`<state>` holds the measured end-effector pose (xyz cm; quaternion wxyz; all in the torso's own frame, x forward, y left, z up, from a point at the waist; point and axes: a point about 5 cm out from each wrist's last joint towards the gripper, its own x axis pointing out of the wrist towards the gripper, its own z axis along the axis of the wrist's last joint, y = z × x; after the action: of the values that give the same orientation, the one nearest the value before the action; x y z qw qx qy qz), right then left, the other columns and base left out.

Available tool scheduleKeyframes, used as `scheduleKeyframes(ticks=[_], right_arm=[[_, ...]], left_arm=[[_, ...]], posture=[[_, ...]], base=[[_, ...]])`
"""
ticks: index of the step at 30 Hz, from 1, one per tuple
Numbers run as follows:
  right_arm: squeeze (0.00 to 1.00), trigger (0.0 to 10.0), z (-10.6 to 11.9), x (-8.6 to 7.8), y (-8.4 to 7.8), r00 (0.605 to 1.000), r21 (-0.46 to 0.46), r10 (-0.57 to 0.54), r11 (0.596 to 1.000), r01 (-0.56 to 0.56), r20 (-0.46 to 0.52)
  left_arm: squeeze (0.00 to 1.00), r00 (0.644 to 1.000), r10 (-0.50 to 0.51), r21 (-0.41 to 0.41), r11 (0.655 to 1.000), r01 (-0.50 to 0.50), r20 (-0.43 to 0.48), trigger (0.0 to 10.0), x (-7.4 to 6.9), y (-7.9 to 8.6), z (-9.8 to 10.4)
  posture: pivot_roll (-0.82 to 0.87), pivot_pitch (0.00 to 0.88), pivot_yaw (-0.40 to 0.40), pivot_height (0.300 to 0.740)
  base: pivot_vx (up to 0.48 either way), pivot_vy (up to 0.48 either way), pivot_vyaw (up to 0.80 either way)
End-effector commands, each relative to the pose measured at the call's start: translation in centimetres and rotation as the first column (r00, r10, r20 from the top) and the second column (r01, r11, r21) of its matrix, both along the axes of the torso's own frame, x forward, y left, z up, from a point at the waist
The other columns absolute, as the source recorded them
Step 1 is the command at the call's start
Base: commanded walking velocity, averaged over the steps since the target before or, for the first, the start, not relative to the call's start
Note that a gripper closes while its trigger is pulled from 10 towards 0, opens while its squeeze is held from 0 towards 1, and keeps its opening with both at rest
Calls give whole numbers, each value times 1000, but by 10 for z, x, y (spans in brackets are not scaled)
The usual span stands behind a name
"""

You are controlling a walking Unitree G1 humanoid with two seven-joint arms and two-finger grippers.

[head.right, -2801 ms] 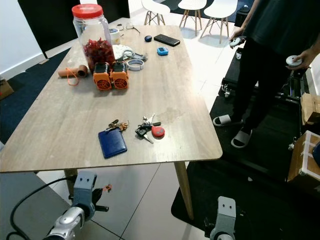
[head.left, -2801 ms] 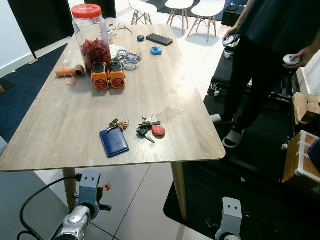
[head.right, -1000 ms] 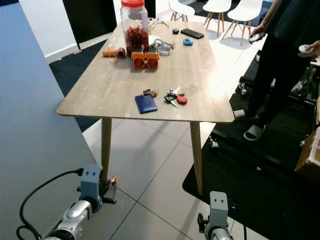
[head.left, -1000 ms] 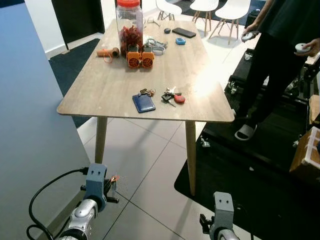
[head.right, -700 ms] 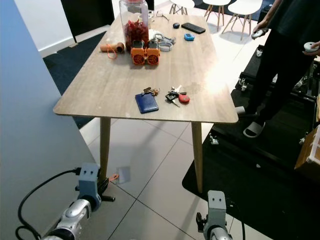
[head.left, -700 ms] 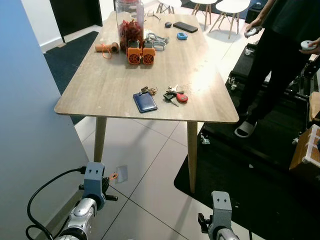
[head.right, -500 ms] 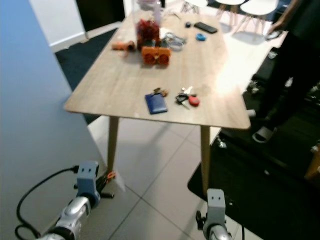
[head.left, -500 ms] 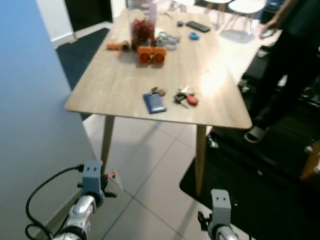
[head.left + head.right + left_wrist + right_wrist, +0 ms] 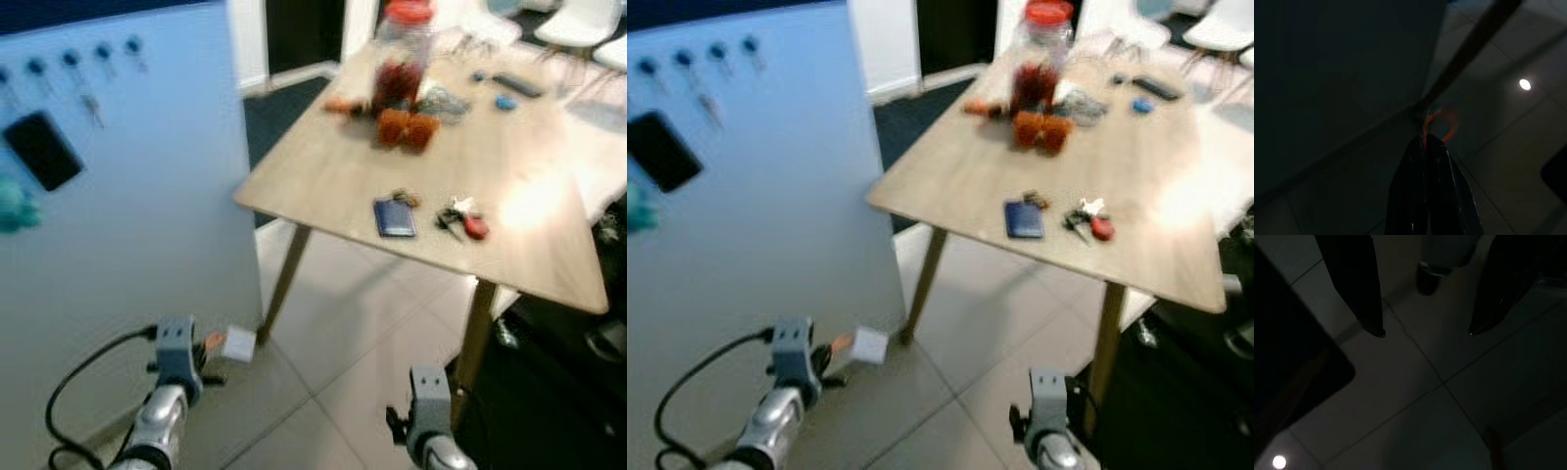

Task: Hang keys on a hook

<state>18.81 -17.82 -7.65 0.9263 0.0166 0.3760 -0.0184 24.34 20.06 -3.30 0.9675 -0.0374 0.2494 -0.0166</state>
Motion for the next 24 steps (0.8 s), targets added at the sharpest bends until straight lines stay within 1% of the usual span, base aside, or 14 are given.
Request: scheduleKeyframes(ticks=[1,7,9,12,16,18,19,24], right_arm=[[0,10000,-1,-2,1,1000,7,-4,1000,4,-6],[0,10000,-1,-2,-1,1000,2,-7,1000,7,-6],[0,10000,-1,-2,-1,1000,1,-8,1000,8,-5],[0,10000,0,0,-2,1000,-1,-10,1000,10,-2],[0,10000,1,2,-3,1000,0,-14,1000,14,4],[0,10000,1,2,-3,1000,0,-15,1000,15,5],[0,10000,2,4,-3,1000,1,-13,1000,13,11],[0,10000,3,7,-3,1000,1,-11,1000,11,15]], left_arm=[[0,999,22,12,1000,-22,-29,10000,1,2,-1],[0,998,-14,37,999,16,-53,10000,4,-1,-1],[0,998,-19,30,999,20,-52,10000,4,-1,-1],[0,999,-16,29,999,17,-38,10000,6,-2,1],[0,999,-7,59,998,10,-38,10000,6,0,1],[0,999,1,56,998,2,-41,10000,6,0,1],[0,999,11,42,999,-9,-52,10000,5,0,0],[0,998,13,41,999,-10,-67,10000,3,0,-2]], posture=[[83,0,-32,740],[81,0,-31,740],[80,0,-31,740],[80,0,-30,740],[79,0,-31,740],[80,0,-33,740],[78,0,-34,740],[78,0,-33,740]], base=[[0,0,800],[0,0,800],[0,0,800],[0,0,800],[0,0,800],[0,0,800],[0,0,800],[0,0,800]])
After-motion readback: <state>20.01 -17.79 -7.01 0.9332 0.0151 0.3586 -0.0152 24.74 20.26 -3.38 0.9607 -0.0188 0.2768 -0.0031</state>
